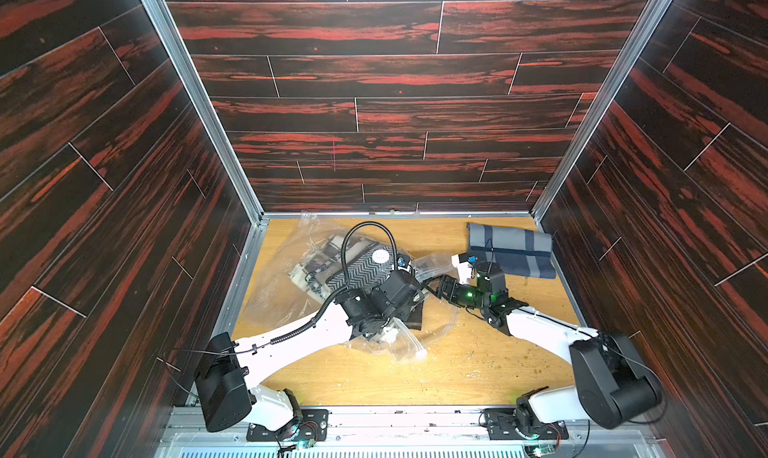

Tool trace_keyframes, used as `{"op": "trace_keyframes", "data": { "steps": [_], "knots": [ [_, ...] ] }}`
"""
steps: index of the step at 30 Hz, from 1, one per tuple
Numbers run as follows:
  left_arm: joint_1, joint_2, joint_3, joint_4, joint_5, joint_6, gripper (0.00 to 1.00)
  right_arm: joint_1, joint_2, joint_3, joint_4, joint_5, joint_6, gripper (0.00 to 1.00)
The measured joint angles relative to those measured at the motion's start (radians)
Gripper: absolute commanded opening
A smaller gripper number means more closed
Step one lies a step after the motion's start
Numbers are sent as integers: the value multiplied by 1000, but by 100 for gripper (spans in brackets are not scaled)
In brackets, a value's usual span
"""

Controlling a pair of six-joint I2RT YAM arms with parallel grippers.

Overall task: Take the scarf out of the vacuum bag
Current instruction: Take out the scarf from the vacuum bag.

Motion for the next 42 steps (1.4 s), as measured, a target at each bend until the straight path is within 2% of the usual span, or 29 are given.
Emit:
{"op": "trace_keyframes", "data": {
  "steps": [5,10,12,17,19,24,36,42],
  "knots": [
    [0,0,0,0,-4,7,0,0,59,40,48,-1,12,89],
    [0,0,0,0,-10,7,0,6,99,74,72,-8,20,83],
    [0,0,0,0,-11,7,0,11,105,81,74,-12,26,77],
    [0,0,0,0,-13,7,0,16,111,90,74,-23,31,68],
    [0,0,0,0,-15,7,0,18,111,90,72,-24,31,61],
    [0,0,0,-1,-22,7,0,25,110,92,53,-20,25,30],
    [0,0,0,-9,-105,6,0,33,71,129,3,-6,-1,0],
    [4,0,0,-12,-140,3,0,51,2,148,-11,-16,-9,0]
  ]
}}
